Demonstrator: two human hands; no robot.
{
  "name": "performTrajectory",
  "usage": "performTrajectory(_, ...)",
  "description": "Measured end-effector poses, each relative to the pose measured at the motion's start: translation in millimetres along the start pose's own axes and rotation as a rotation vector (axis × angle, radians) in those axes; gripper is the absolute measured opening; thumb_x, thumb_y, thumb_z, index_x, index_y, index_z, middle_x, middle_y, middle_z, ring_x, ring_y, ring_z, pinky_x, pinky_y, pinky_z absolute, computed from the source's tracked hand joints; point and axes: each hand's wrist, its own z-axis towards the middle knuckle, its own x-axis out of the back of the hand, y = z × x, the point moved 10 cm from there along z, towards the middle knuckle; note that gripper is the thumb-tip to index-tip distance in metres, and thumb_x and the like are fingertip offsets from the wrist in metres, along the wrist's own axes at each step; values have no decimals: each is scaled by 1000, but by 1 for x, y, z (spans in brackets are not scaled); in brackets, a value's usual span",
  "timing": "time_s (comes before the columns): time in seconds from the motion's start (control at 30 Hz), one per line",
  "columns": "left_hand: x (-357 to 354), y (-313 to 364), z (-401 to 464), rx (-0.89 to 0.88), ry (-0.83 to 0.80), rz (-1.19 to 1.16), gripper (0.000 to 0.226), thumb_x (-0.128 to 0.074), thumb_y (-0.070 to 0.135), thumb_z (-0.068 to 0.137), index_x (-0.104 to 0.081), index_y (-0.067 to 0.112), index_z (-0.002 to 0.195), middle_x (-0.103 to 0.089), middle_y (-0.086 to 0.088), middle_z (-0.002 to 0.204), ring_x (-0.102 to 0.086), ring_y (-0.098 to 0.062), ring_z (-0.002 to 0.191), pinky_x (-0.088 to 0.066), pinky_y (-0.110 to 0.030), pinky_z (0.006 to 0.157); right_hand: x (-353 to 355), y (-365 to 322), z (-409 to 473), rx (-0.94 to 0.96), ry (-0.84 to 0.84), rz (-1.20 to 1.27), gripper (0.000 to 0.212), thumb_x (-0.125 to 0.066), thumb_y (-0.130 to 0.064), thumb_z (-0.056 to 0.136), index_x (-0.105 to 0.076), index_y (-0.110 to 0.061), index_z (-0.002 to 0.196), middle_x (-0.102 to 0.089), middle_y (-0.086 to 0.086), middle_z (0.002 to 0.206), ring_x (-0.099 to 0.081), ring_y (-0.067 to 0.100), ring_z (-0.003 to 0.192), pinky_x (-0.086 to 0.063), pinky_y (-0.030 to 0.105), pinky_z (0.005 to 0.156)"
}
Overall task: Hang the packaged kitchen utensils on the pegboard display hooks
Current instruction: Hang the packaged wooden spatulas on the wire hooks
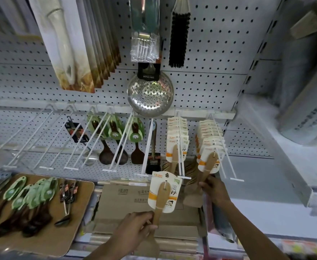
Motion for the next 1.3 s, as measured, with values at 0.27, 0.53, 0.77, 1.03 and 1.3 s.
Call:
performTrajectory(0.27,-3,11,0,-2,-23,28,23,-61,49,87,-66,29,97,-72,20,93,-65,7,86,-52,-19,77,-4,-2,3,-13,-42,257,9,-56,7,90,-65,7,91,-63,17,85,-61,22,74,-54,23,63)
performTrajectory(0.53,-10,9,-2,29,-20,20,29,-57,57,83,-64,33,99,-70,20,96,-64,4,88,-52,-21,80,0,-4,3,-33,-35,356,14,-54,7,90,-66,2,94,-66,14,89,-60,27,82,-56,27,66)
performTrajectory(0.77,-16,11,-4,27,-9,30,20,-62,49,86,-64,33,98,-69,21,98,-62,5,90,-49,-15,80,17,6,-1,48,137,-270,14,-71,-13,86,-66,-12,99,-70,6,93,-66,25,89,-48,30,76)
performTrajectory(1.03,-31,11,1,23,-19,-17,19,-61,46,86,-64,30,97,-71,20,96,-65,2,86,-53,-24,81,-19,-23,-88,188,-74,-167,34,-68,10,82,-67,-24,80,-70,-6,83,-66,2,76,-53,14,80)
performTrajectory(1.3,-48,17,9,11,-12,-58,14,-65,41,86,-66,29,92,-71,23,86,-65,5,79,-51,-18,72,-94,-41,-160,156,-432,54,28,-73,-1,81,-78,-24,96,-77,-1,102,-71,17,102,-55,31,91)
